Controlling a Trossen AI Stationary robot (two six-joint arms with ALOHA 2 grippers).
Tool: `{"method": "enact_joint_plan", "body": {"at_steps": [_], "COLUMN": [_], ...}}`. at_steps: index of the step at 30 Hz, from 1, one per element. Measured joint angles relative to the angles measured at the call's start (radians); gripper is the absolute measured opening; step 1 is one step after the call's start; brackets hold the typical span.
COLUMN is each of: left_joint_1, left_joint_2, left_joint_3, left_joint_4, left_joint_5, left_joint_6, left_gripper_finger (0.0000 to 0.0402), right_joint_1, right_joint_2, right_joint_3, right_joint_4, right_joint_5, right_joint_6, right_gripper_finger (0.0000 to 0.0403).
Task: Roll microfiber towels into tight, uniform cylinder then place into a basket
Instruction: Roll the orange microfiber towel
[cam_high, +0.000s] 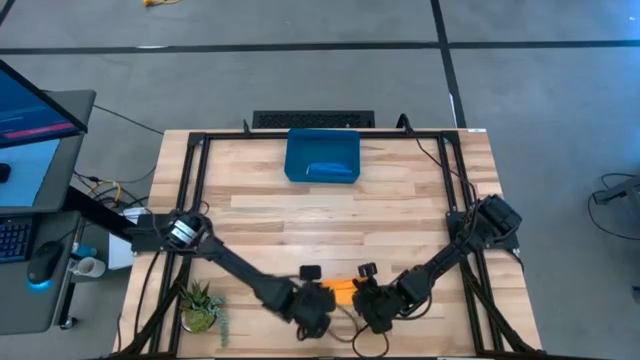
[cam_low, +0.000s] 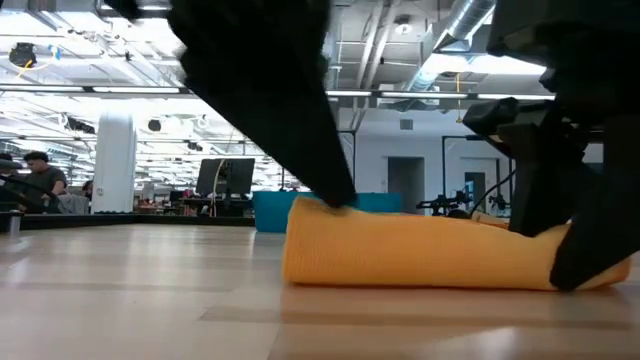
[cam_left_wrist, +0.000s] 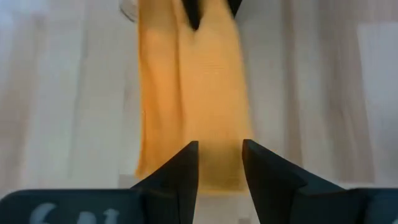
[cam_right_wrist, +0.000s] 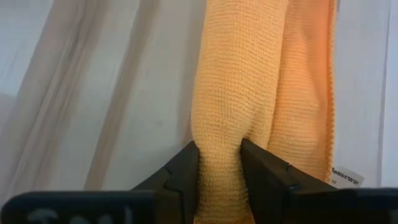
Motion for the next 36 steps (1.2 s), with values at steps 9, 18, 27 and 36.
{"method": "enact_joint_plan", "body": {"at_steps": [9,18,27,36], "left_joint_1": [-0.113,-0.076,-0.001,0.024], "left_joint_2": [-0.028,-0.029,-0.029,-0.034], "left_joint_3": [0.002,-0.019,-0.123,-0.211], "left_joint_4": [-0.035,-0.003,0.082,0.183], "left_joint_5": [-0.403,-0.248,-0.113,-0.042], "left_joint_6": [0.154,0.106,0.166,0.136], "left_gripper_finger": [0.0116,0.0144,0.0194,0.0176], "right_joint_1": [-0.032,-0.045,-0.046,-0.052], "right_joint_2": [-0.001,-0.003,-0.005,-0.006], "right_joint_3": [0.000,0.000,0.000,0.000], "right_joint_4": [0.013,0.017,0.018,0.018], "right_joint_5": [-0.019,-0.037,-0.042,-0.053], "right_joint_6": [0.068,0.118,0.118,0.118], "right_gripper_finger": [0.0135,0.0136,0.0136,0.0129]}}
